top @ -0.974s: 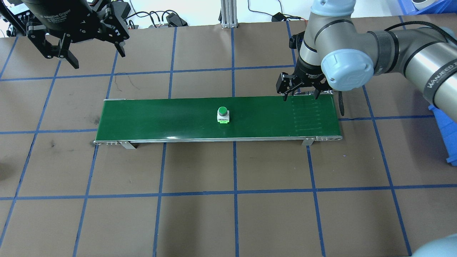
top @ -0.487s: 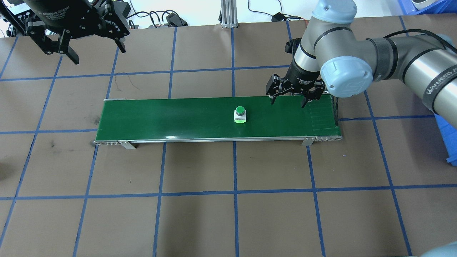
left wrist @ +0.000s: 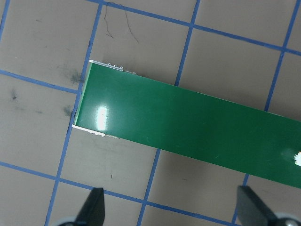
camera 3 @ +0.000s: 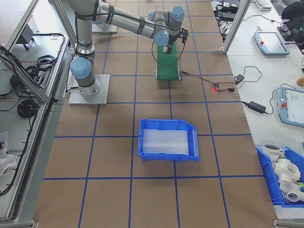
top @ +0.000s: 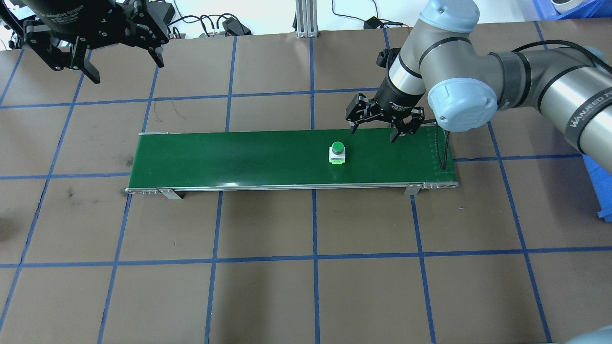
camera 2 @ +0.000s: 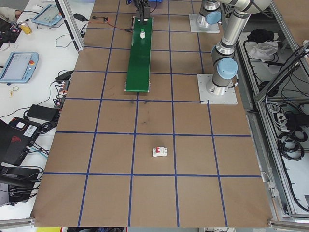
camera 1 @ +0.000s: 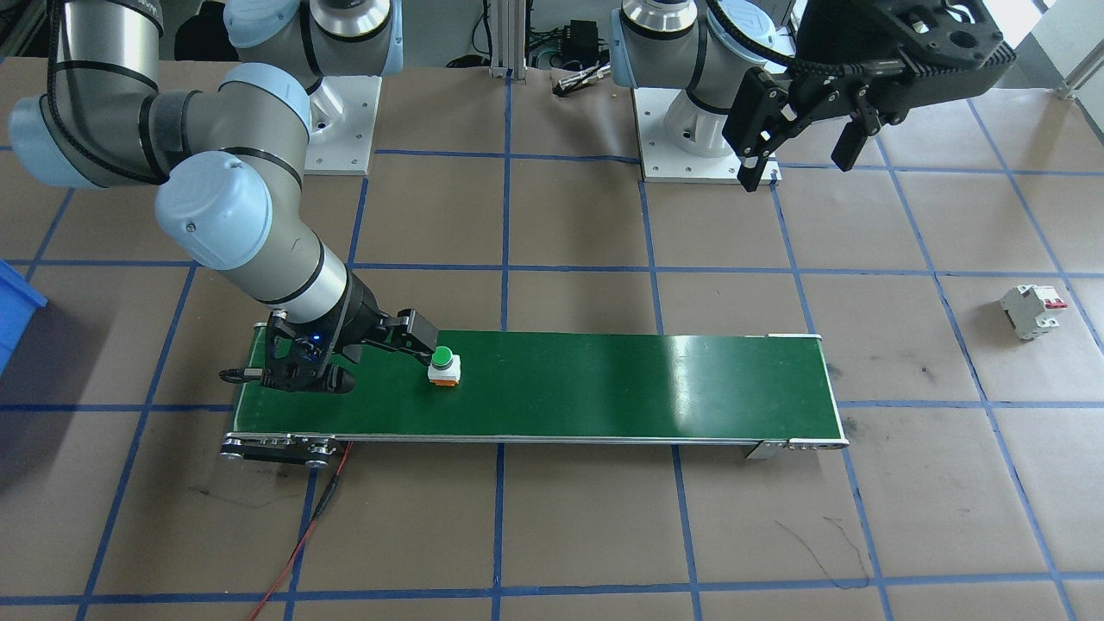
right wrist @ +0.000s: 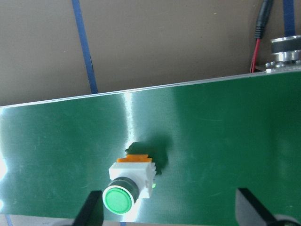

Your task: Move button from left to right

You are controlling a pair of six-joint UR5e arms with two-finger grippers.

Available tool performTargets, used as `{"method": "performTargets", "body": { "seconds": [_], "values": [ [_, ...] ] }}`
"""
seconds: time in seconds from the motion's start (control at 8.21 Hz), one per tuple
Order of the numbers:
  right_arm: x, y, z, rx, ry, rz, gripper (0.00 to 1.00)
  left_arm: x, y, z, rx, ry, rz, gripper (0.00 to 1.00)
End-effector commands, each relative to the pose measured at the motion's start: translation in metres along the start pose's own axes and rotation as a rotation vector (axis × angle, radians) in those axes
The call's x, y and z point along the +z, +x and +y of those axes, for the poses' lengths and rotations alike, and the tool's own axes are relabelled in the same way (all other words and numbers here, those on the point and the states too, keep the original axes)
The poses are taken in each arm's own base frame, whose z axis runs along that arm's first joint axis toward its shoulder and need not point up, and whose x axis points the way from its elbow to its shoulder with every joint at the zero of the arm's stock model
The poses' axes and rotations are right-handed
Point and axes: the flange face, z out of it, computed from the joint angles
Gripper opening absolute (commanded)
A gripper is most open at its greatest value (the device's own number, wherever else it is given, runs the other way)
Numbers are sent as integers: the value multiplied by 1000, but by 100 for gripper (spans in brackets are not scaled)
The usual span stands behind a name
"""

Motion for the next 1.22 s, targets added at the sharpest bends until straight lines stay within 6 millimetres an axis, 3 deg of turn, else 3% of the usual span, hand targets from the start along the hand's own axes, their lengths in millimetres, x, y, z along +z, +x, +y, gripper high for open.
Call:
{"method": "performTargets", "body": {
  "seconds": [0.0,0.12,0.37,0.49,0.61,0.73,0.85,0.97,1.1],
  "values": [
    [24,-7,-5,-13,-10,13,99,-3,-1,2,0,5,3,100],
    [36,0,-5,-29,-25,52,99,-5,-1,4,0,8,2,100],
    [49,18,-2,-86,-36,180,83,-5,-2,5,-1,10,3,100],
    [51,20,-1,-90,-41,198,66,-5,-2,5,0,8,2,100],
    [50,21,-1,-100,-41,202,24,-6,-2,5,0,9,4,100],
    [45,26,-2,-156,-34,253,6,-8,-2,7,-1,14,4,100],
    [34,32,-6,-213,-16,312,0,-9,-3,8,-1,16,4,100],
    [18,42,-14,-256,6,356,0,-8,-3,8,-1,14,4,100],
    [-15,59,-28,-283,27,373,0,-7,-3,8,-1,13,4,100]
  ]
}}
